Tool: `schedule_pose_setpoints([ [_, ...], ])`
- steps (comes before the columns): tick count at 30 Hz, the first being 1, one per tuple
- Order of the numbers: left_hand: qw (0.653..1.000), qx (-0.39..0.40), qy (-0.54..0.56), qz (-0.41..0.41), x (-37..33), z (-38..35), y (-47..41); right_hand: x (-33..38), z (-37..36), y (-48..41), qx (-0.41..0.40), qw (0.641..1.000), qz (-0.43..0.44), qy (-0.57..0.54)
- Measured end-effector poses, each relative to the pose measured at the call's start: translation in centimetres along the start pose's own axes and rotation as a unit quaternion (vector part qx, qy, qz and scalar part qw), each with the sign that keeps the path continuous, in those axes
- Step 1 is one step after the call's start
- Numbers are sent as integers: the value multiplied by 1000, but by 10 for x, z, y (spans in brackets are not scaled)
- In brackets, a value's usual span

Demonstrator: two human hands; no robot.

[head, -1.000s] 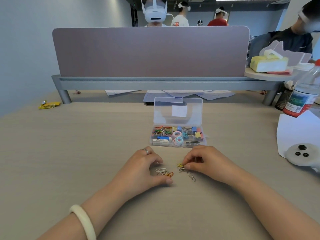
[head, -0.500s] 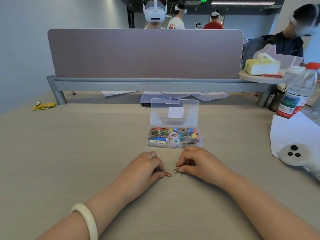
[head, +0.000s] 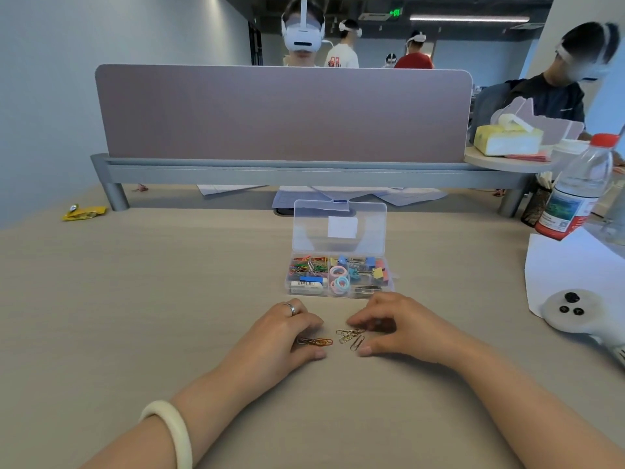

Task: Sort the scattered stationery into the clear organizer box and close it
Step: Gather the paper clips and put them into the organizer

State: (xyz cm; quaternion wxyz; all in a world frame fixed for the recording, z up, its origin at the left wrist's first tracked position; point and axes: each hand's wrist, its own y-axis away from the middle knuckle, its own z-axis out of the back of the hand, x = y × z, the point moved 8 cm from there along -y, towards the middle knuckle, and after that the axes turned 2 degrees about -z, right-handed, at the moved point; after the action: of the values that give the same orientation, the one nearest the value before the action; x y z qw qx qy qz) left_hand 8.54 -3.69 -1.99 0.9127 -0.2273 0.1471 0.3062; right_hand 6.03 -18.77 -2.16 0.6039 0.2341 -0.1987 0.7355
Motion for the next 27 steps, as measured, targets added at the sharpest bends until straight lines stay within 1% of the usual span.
schedule_pose_setpoints([
  [3,999,19,-1,-32,-4,-1,-4,2,-4,-3,-24,999,26,-10],
  [7,995,59,-62,-49,-4,-1,-6,7,-7,-5,-77,994,74,11],
  [9,993,57,-87,-60,-6,0,-7,10,-6,-5,-104,990,82,42],
  [11,990,48,-109,-72,-9,0,-7,16,-7,-6,-121,984,91,95],
  [13,990,58,-119,-45,-6,-2,-8,21,-8,-8,-131,976,95,145],
  [16,991,48,-125,-14,-1,-1,-9,29,-9,-8,-166,956,91,223],
  [19,987,52,-149,3,-1,-4,-10,30,-8,-11,-179,944,78,267],
  [22,981,51,-184,9,-3,-2,-14,28,-6,-15,-162,959,59,226],
  [27,978,54,-203,14,5,-3,-20,12,-6,-16,-144,980,-6,140],
])
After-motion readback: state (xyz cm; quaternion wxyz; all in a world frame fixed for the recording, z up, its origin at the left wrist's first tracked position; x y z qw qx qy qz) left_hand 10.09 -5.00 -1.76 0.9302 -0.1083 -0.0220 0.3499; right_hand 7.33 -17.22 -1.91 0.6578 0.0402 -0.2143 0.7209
